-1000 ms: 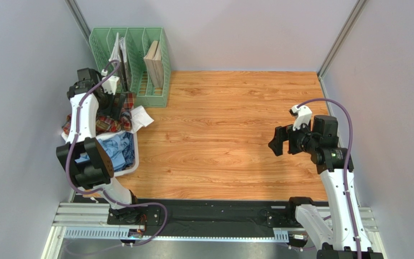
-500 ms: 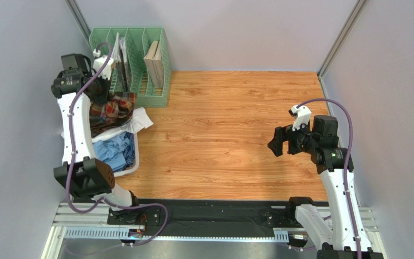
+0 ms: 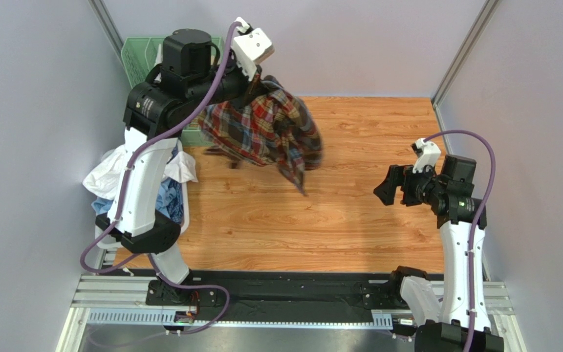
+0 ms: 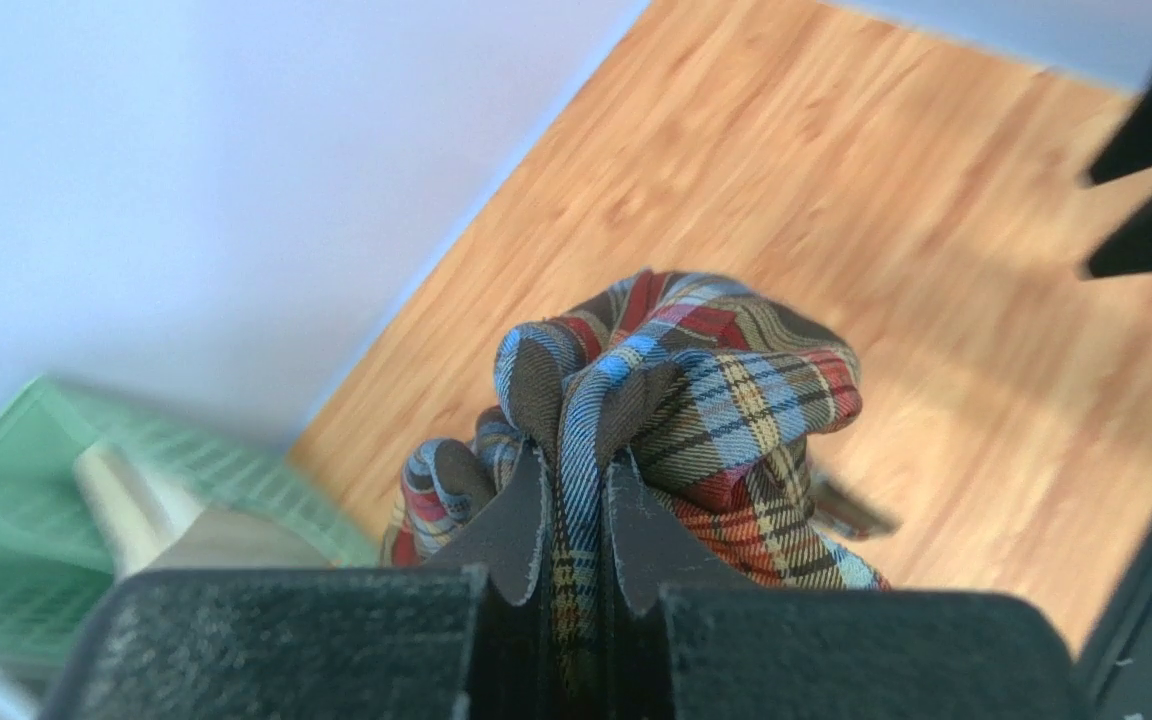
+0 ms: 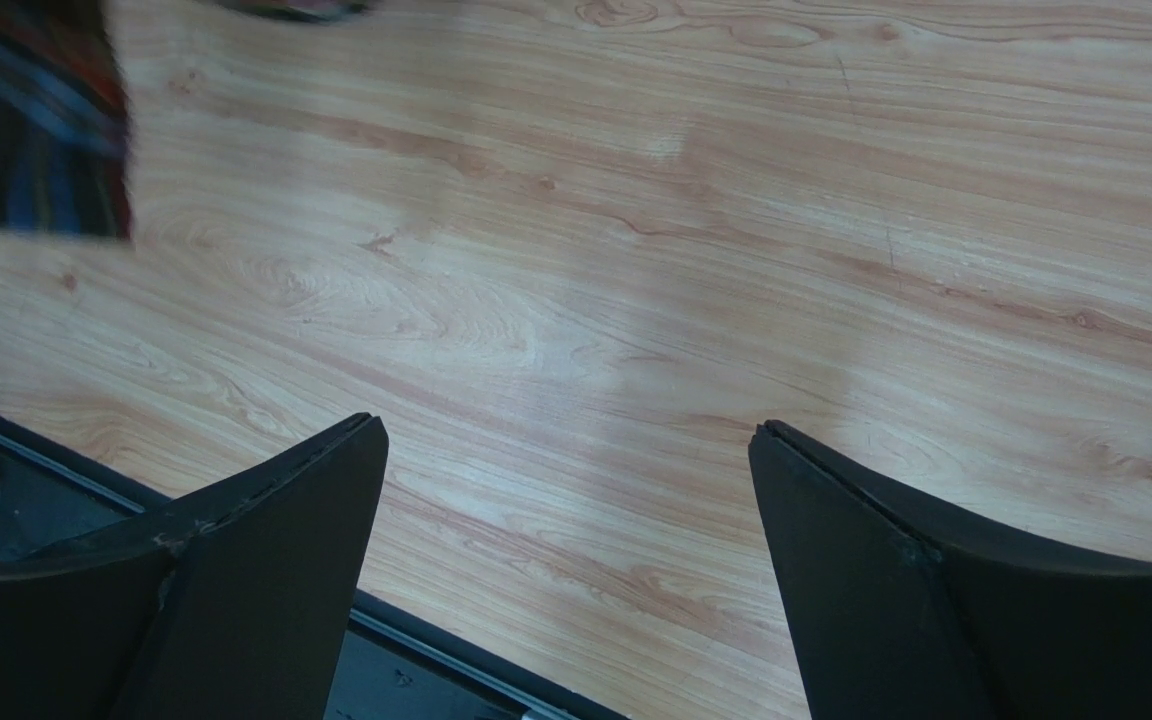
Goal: Fold and stack the long sleeve shirts
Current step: Move the shirt to the center of the board, then flatten the shirt out
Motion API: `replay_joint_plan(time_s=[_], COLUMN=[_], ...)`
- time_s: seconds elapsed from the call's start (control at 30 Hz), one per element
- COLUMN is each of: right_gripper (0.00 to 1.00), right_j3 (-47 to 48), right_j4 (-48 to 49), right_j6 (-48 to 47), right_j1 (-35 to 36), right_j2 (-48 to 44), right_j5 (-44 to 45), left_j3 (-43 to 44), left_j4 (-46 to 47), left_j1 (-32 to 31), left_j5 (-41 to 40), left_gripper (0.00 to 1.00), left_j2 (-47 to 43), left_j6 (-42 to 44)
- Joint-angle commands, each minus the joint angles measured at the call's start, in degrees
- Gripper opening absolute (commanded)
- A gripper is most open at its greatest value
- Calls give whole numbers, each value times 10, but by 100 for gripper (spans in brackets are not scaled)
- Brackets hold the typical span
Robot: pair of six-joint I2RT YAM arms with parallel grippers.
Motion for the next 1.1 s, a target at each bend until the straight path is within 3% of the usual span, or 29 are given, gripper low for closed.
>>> replay_joint_plan(time_s=[0.0, 0.03, 0.07, 0.1, 0.13, 0.17, 0.2, 0.33, 0.47, 0.6, 0.7, 0.73, 0.83, 0.97, 1.07], right_gripper=[98, 98, 98, 99, 99, 100, 100, 100, 99, 93, 82, 73, 68, 59, 51], right_j3=[32, 33, 33, 33, 34, 35, 40, 47, 53, 52, 43, 41, 40, 45, 65], right_j4=[2, 1, 1, 0, -1, 0, -2, -22, -50, -56, -62, -65, -58, -34, -25], right_j6=[11, 11, 11, 11, 9, 4, -1, -34, -84, -102, -109, -119, -115, -119, -119], right_j1=[-39, -46, -49, -50, -51, -51, -51, -51, -49, -12, 57, 77, 83, 105, 109], right_j2=[2, 1, 1, 1, 0, 1, 2, 23, 55, 97, 122, 139, 179, 281, 365], right_j5=[-53, -59, -61, -62, -59, -56, -53, -53, -65, -52, 29, 57, 95, 166, 204], left_j3=[-20, -43, -69, -137, -179, -227, -320, -482, -612, -727, -741, -741, -728, -688, -657], left_j4=[87, 98, 95, 93, 92, 98, 106, 110, 89, 120, 147, 155, 176, 180, 184], left_j1=[-15, -15, -15, -11, -2, 14, 64, 176, 169, 127, 100, 95, 84, 84, 81], left_j5=[77, 93, 98, 86, 87, 92, 120, 149, 172, 118, 73, 61, 20, 0, 3], left_gripper=[0, 0, 7, 32, 46, 68, 99, 99, 99, 95, 92, 92, 89, 74, 73], left_j2=[-33, -44, -61, -71, -83, -110, -125, -164, -202, -208, -171, -146, -95, -37, -7], left_j6=[-73, -71, -63, -63, -63, -83, -94, -60, 42, 81, 89, 93, 105, 137, 150])
